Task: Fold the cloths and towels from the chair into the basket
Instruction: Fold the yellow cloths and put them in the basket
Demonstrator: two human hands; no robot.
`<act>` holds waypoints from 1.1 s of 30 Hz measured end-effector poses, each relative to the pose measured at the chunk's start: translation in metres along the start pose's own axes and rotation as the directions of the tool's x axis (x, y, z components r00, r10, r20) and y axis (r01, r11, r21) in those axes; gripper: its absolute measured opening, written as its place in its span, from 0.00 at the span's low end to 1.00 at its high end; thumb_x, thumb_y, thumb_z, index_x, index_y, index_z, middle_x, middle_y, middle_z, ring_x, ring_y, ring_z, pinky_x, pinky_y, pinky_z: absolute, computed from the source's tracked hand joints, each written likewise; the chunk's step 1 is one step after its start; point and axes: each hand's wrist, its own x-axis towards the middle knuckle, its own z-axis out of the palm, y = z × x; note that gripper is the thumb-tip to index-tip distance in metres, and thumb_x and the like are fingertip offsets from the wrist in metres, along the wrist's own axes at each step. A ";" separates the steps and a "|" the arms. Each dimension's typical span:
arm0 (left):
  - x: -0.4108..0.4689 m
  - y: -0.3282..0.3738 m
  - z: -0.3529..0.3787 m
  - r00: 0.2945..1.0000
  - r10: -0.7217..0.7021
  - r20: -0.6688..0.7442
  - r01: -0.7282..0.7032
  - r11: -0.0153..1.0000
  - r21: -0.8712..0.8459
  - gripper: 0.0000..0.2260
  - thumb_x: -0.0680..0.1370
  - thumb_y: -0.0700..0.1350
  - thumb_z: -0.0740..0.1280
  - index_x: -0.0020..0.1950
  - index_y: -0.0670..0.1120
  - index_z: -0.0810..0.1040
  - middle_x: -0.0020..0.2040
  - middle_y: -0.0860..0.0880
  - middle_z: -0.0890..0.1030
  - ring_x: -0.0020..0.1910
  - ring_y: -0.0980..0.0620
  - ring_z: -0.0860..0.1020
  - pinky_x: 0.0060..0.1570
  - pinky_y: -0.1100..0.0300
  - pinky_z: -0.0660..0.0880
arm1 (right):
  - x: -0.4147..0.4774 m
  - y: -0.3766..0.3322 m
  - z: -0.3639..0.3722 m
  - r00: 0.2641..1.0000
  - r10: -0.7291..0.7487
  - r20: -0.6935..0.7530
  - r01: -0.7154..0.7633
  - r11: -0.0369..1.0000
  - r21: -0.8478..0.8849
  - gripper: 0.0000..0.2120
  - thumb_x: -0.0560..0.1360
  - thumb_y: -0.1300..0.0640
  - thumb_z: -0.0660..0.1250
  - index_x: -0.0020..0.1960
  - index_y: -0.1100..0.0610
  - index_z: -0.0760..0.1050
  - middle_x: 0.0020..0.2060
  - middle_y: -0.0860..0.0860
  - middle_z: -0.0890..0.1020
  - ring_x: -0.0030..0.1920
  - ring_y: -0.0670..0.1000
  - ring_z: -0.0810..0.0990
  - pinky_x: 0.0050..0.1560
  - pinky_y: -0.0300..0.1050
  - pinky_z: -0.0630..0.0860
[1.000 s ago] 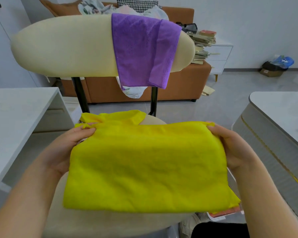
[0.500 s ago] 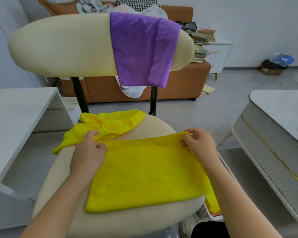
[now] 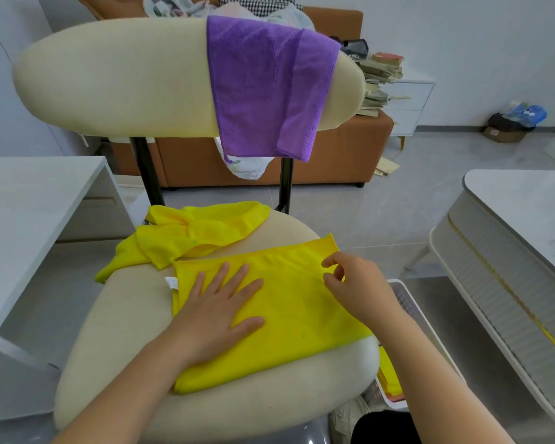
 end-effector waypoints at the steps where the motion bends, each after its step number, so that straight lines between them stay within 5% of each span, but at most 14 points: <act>1: -0.001 0.003 0.002 1.000 -0.025 -0.010 0.025 1.000 -0.008 0.43 0.56 0.76 0.21 0.70 0.65 0.33 0.73 0.58 0.31 0.74 0.51 0.32 0.71 0.46 0.33 | -0.001 -0.001 0.000 1.000 0.010 0.024 -0.009 1.000 -0.008 0.12 0.76 0.54 0.63 0.59 0.50 0.75 0.40 0.46 0.77 0.42 0.50 0.75 0.40 0.43 0.69; 5: -0.006 0.025 0.008 0.979 -0.198 -0.040 0.195 0.979 -0.064 0.54 0.52 0.74 0.17 0.76 0.61 0.41 0.76 0.55 0.36 0.76 0.48 0.36 0.72 0.44 0.37 | -0.003 -0.004 0.004 0.987 0.047 0.151 -0.032 0.994 -0.101 0.17 0.77 0.51 0.61 0.66 0.49 0.70 0.55 0.49 0.77 0.56 0.52 0.75 0.53 0.46 0.74; 8: -0.012 0.044 -0.001 0.945 -0.305 -0.116 0.295 0.951 -0.097 0.55 0.55 0.74 0.19 0.76 0.56 0.51 0.78 0.51 0.54 0.75 0.48 0.54 0.70 0.48 0.54 | -0.004 -0.001 0.014 0.950 0.080 0.301 -0.021 0.981 -0.194 0.26 0.79 0.45 0.58 0.75 0.49 0.58 0.73 0.54 0.61 0.72 0.58 0.60 0.70 0.54 0.62; 11: -0.010 0.036 -0.013 0.885 -0.295 -0.359 0.246 0.953 -0.175 0.32 0.73 0.69 0.43 0.64 0.51 0.70 0.54 0.51 0.80 0.56 0.47 0.77 0.53 0.50 0.68 | -0.008 0.001 0.022 0.898 0.086 0.433 0.030 0.967 -0.253 0.30 0.81 0.41 0.50 0.77 0.46 0.42 0.77 0.51 0.40 0.76 0.59 0.40 0.73 0.63 0.44; 14: -0.007 0.017 -0.012 0.869 -0.168 -0.465 0.141 0.986 -0.092 0.18 0.70 0.59 0.55 0.45 0.50 0.77 0.42 0.51 0.79 0.44 0.45 0.80 0.43 0.51 0.72 | -0.007 0.007 0.020 0.886 0.025 0.463 0.115 0.956 -0.272 0.29 0.81 0.41 0.47 0.77 0.45 0.38 0.76 0.50 0.36 0.76 0.58 0.36 0.72 0.66 0.39; 17: -0.008 0.007 -0.007 0.934 -0.163 -0.317 0.148 0.986 -0.071 0.23 0.67 0.64 0.50 0.47 0.52 0.75 0.52 0.50 0.76 0.53 0.47 0.76 0.49 0.51 0.71 | -0.002 0.011 0.017 0.898 -0.003 0.440 0.122 0.962 -0.243 0.31 0.80 0.41 0.51 0.76 0.44 0.37 0.76 0.49 0.37 0.76 0.57 0.35 0.70 0.68 0.37; 20: -0.013 0.002 -0.007 0.952 -0.150 -0.267 0.136 0.988 -0.069 0.28 0.66 0.69 0.43 0.51 0.53 0.70 0.55 0.53 0.71 0.55 0.50 0.71 0.50 0.53 0.67 | 0.000 0.009 0.014 0.964 -0.009 0.265 0.091 0.951 -0.295 0.37 0.78 0.40 0.57 0.76 0.44 0.36 0.77 0.50 0.39 0.76 0.58 0.36 0.70 0.67 0.38; 23: -0.018 0.000 -0.012 0.965 -0.116 -0.233 0.115 0.993 -0.017 0.28 0.66 0.71 0.42 0.46 0.54 0.71 0.51 0.55 0.70 0.51 0.53 0.71 0.47 0.57 0.68 | -0.002 0.006 0.010 0.994 -0.073 0.084 0.093 0.959 -0.268 0.37 0.76 0.46 0.65 0.77 0.48 0.48 0.76 0.54 0.53 0.76 0.58 0.51 0.72 0.59 0.51; 25: -0.021 -0.005 -0.019 0.970 -0.132 -0.204 0.117 0.989 -0.085 0.24 0.70 0.70 0.50 0.43 0.52 0.73 0.46 0.55 0.70 0.46 0.55 0.72 0.44 0.57 0.70 | -0.004 0.006 0.010 0.982 -0.188 -0.015 0.183 0.970 -0.161 0.28 0.75 0.52 0.68 0.72 0.51 0.64 0.67 0.54 0.69 0.66 0.55 0.69 0.63 0.49 0.66; 28: -0.029 -0.014 -0.029 0.977 -0.144 -0.160 0.105 0.968 -0.229 0.10 0.75 0.58 0.65 0.39 0.53 0.73 0.42 0.54 0.72 0.40 0.57 0.72 0.41 0.57 0.71 | -0.012 0.001 0.010 0.958 -0.285 0.016 0.285 0.956 -0.075 0.16 0.76 0.55 0.66 0.63 0.50 0.74 0.53 0.48 0.75 0.48 0.47 0.73 0.47 0.40 0.71; 33: -0.038 -0.024 -0.035 0.947 -0.284 -0.148 0.235 0.931 -0.280 0.11 0.71 0.55 0.71 0.39 0.52 0.71 0.37 0.53 0.75 0.37 0.57 0.73 0.38 0.56 0.71 | -0.025 -0.002 0.015 0.931 -0.337 0.140 0.346 0.937 -0.046 0.14 0.78 0.54 0.62 0.63 0.51 0.74 0.53 0.49 0.77 0.53 0.49 0.74 0.54 0.47 0.73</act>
